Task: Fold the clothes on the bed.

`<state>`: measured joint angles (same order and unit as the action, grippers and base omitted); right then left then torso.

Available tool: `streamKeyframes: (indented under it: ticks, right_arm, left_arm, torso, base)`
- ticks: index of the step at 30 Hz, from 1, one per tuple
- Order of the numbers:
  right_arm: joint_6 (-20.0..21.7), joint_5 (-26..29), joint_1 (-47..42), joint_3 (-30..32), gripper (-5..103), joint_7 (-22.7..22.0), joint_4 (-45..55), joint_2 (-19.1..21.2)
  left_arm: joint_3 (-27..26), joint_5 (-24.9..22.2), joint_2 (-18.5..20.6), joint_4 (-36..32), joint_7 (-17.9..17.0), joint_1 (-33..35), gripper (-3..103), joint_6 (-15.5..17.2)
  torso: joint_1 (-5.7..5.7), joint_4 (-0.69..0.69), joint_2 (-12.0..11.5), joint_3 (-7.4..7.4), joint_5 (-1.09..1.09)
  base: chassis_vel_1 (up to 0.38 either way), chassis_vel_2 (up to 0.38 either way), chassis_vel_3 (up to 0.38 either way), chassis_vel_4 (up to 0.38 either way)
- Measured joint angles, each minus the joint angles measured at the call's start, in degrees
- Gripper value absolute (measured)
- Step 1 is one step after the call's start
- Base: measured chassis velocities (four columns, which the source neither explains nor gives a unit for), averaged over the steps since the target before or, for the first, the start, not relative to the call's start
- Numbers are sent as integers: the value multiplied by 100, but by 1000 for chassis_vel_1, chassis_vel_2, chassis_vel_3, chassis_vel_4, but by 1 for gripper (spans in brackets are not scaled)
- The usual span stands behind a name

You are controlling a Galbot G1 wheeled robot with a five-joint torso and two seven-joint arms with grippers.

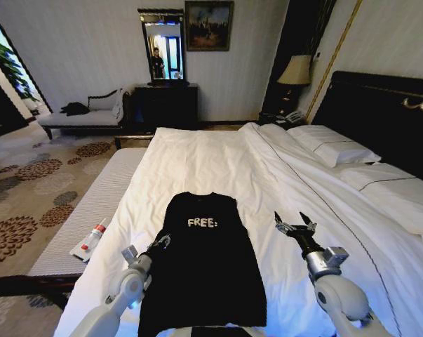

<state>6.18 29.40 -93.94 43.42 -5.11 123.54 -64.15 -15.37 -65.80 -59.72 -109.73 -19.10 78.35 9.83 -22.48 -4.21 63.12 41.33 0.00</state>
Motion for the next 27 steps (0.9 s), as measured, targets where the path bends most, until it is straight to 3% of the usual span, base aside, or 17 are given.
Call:
streamKeyframes:
  ticks: [1,3,6,10,20,27]
  right_arm:
    - [0,1,-2,2,100,0,3,0]
    - [1,1,-2,4,100,0,6,-1]
    - [11,19,-4,10,100,-1,25,-2]
    - [17,32,-29,41,100,-4,44,-1]
    - [17,17,-103,92,100,-2,77,-32]
    - [17,1,-128,80,100,5,99,-65]
  left_arm:
    - [0,0,0,0,-4,-1,26,1]
    - [0,0,0,0,-7,-2,26,2]
    - [-12,-4,6,4,-13,-6,10,5]
    - [-14,-11,26,49,-16,-51,1,7]
    - [-120,-196,127,-58,-69,-223,0,11]
    - [-605,-812,543,-226,-141,-489,0,13]
  torso:
    - [0,0,0,0,0]
    - [0,0,0,0,0]
    - [0,1,0,0,0]
    - [0,1,0,0,0]
    - [0,0,0,0,0]
    - [0,0,0,0,0]
  base:
    - [0,0,0,0]
    - [0,0,0,0]
    - [0,0,0,0]
    - [0,0,0,0]
    - [0,0,0,0]
    - [0,0,0,0]
